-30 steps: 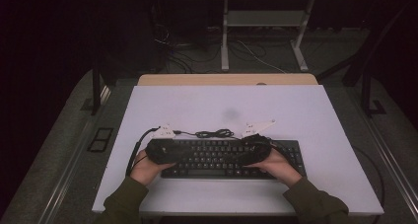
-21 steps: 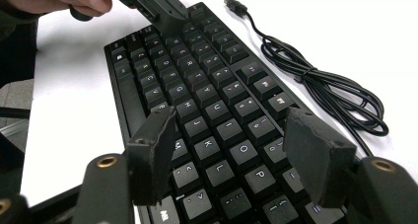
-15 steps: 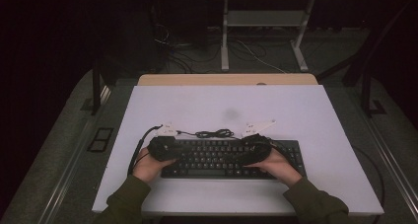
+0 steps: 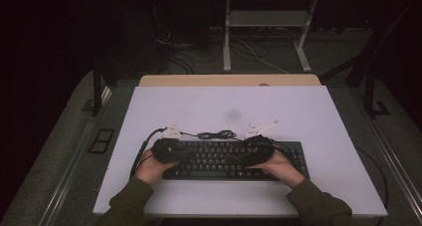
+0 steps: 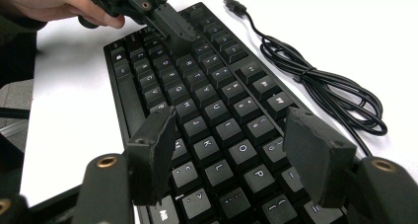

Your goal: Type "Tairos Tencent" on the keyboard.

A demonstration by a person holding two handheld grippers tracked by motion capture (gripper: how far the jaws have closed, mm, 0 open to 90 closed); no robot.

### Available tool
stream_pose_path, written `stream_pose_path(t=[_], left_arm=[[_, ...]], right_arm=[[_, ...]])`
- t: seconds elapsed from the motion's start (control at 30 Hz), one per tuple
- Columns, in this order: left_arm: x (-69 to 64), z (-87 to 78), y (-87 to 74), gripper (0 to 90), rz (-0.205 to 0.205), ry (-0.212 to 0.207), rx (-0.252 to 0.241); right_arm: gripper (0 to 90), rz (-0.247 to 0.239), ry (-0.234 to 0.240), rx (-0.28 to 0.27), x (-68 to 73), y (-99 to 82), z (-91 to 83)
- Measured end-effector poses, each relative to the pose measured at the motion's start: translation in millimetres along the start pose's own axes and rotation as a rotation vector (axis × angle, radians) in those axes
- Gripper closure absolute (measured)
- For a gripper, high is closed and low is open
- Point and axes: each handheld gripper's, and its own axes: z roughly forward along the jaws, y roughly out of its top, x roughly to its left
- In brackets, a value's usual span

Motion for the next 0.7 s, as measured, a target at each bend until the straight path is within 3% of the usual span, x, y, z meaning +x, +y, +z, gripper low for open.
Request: stream_pose_path(t=[0.27,0.47,0.57,0.7], left_arm=[[0.3,0.6,-1.0,88.9,0.004,0.006,0.009],[-1.2,-6.2,0.4,88.7,-0.010,0.005,-0.028],[-1.6,-10.3,0.9,84.2,-0.029,0.001,-0.047],[-3.7,-14.0,0.7,76.0,-0.039,0.009,-0.056]], right_arm=[[36.4,0.000,0.000,-0.003,-0.2,0.2,-0.3],[36.5,0.006,0.005,-0.009,-0.5,0.5,-0.6],[37.6,0.010,0.009,-0.013,-0.7,1.0,-0.6],[45.9,0.015,0.020,-0.022,0.5,2.7,-0.6]])
